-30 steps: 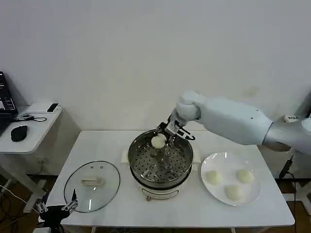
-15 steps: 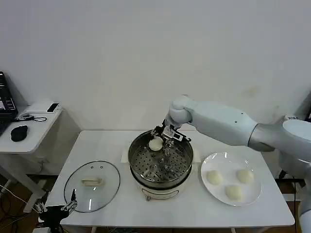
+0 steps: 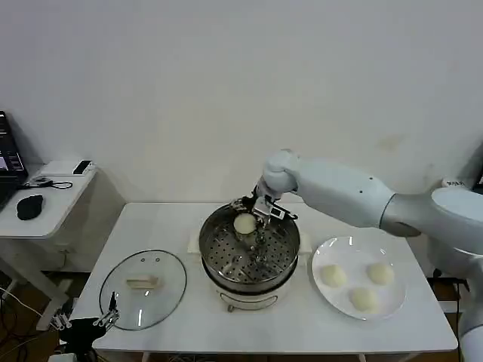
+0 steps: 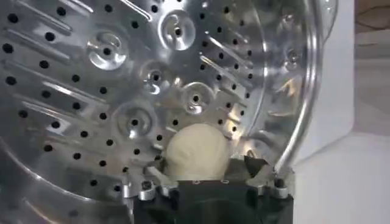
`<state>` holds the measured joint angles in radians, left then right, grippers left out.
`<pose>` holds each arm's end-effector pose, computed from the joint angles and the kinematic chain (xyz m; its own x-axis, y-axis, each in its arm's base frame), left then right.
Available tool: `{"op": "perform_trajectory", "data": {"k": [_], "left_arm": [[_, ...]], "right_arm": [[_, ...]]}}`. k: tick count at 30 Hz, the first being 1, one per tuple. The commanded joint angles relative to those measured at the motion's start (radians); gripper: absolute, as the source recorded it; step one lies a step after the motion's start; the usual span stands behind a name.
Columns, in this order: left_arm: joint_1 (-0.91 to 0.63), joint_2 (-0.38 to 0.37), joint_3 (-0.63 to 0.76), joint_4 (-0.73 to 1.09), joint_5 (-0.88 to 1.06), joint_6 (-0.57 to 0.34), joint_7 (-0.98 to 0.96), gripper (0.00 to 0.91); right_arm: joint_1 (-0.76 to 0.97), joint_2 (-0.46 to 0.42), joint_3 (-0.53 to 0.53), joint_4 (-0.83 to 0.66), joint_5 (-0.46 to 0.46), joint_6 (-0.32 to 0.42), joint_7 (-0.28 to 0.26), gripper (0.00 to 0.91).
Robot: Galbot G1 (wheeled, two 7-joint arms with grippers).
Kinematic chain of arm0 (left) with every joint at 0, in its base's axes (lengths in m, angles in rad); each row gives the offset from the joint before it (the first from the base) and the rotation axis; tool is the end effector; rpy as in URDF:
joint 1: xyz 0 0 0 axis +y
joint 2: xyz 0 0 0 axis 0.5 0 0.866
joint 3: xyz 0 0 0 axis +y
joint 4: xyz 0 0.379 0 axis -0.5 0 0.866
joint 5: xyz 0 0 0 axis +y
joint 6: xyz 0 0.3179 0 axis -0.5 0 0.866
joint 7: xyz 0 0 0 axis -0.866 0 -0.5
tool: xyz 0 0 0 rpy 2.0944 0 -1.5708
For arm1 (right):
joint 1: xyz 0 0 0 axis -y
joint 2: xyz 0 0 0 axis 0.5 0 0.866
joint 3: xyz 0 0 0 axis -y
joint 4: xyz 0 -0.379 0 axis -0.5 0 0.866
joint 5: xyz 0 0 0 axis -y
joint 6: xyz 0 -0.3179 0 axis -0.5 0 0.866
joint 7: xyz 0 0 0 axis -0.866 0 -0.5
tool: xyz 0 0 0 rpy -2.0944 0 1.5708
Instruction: Take steamed baozi put them in steamer then cover it.
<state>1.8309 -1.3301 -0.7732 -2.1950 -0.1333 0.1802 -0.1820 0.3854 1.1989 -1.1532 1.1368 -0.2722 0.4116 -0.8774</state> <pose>0.0553 0.1079 -0.2986 -0.9313 -0.2666 0.2481 -0.2011 0.9444 0.2601 0.5721 0.0809 -0.1104 -0.2406 -0.3515 0.9047 -0.2620 -0.8740 -0.4092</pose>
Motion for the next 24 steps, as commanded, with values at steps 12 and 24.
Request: {"op": "perform_trajectory", "data": {"k": [12, 24], "left_arm": [[-0.012, 0.022, 0.005, -0.033, -0.011, 0.017, 0.004, 0.907], [-0.063, 0.063, 0.036, -0.05, -0.02, 0.042, 0.012, 0.907]], "right_arm": [[0.224, -0.396, -0.02, 0.392, 0.281, -0.327, -0.076, 0.907], [0.242, -0.777, -0.082, 0.58, 0.314, -0.556, -0.11, 0.907]]}}
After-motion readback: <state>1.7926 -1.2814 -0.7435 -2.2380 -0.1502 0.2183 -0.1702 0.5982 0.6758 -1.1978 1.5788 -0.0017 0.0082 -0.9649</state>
